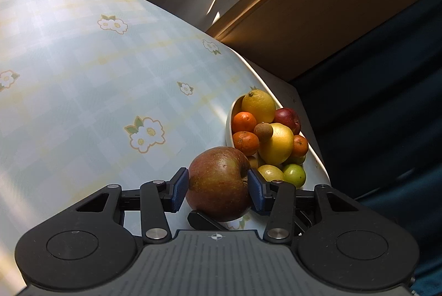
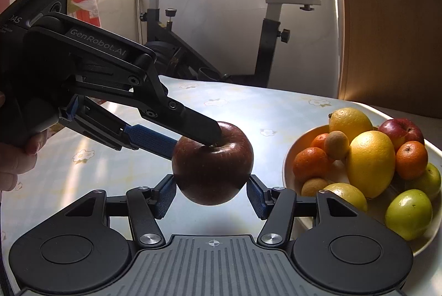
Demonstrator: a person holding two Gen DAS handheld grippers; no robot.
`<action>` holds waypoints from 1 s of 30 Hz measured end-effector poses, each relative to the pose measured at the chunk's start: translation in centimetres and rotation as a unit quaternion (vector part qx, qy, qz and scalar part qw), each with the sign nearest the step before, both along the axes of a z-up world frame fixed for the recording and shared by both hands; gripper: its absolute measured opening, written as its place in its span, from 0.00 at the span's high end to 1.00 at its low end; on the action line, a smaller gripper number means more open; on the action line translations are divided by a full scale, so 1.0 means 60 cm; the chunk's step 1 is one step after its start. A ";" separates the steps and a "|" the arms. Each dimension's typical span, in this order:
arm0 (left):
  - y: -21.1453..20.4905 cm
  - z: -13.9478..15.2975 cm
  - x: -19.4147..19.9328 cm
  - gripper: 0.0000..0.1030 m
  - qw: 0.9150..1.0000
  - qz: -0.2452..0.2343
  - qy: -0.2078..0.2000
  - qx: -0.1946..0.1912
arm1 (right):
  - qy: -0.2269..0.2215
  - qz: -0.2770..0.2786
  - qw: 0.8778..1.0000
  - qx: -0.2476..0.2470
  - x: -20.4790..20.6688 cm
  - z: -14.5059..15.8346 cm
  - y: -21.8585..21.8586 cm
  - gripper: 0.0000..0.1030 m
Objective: Organize fruits
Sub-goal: 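Carry the apple onto the plate with both grippers and release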
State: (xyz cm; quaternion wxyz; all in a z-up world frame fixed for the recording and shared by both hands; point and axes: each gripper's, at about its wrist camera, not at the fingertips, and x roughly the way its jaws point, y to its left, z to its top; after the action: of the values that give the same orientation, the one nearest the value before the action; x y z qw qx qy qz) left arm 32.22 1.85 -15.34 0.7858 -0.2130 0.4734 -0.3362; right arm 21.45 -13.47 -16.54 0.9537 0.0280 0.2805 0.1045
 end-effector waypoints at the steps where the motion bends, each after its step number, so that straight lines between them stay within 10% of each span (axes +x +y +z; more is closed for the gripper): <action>1: -0.007 0.008 -0.001 0.52 1.000 -0.003 -0.005 0.000 | -0.005 -0.005 1.000 -0.003 -0.004 0.009 -0.009 0.49; 30: -0.242 0.050 0.023 0.59 0.994 -0.095 -0.041 0.040 | -0.001 -0.117 0.992 -0.053 -0.053 0.021 -0.180 0.48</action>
State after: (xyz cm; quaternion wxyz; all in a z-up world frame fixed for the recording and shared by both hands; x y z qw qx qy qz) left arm 33.61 -12.69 -12.33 0.7768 -0.1219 0.4721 -0.3986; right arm 18.29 -24.28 -15.26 0.9598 0.0098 0.2797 -0.0231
